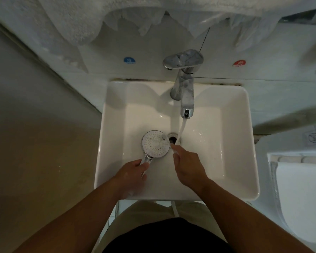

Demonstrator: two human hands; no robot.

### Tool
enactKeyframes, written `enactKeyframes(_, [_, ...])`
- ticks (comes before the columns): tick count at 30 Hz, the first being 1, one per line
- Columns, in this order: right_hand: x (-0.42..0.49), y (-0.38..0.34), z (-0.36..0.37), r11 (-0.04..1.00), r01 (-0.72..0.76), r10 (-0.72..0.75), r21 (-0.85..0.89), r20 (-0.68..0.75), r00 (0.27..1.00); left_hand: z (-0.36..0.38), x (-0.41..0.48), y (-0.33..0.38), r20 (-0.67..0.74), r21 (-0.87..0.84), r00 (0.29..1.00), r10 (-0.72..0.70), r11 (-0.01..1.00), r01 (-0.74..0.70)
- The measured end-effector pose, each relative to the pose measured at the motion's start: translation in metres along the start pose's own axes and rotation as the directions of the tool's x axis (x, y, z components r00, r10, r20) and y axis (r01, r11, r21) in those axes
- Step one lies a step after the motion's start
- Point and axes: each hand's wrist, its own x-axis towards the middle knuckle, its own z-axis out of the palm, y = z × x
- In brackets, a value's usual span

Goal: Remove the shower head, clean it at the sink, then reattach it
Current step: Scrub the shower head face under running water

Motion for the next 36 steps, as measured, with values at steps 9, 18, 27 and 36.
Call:
enactKeyframes(9, [-0.005,0.011,0.005,0.999,0.027,-0.026,-0.043,0.022,0.999,0.000,-0.002,0.001,-0.008,0.009,1.000,0.004,1.000,-0.004])
enactKeyframes(18, [-0.006,0.016,0.015,0.997,0.024,-0.023,-0.072,0.008,1.000,-0.001,-0.001,0.000,-0.003,0.015,1.000,0.010,1.000,-0.010])
enactKeyframes(27, [0.008,0.008,0.015,0.997,-0.001,0.001,-0.077,0.004,1.000,-0.002,0.000,0.000,-0.010,0.002,1.000,-0.003,1.000,0.003])
enactKeyframes(36, [0.027,0.005,0.016,0.995,0.029,-0.032,-0.097,-0.033,0.999,-0.002,0.001,-0.001,0.001,0.002,1.000,-0.001,1.000,0.001])
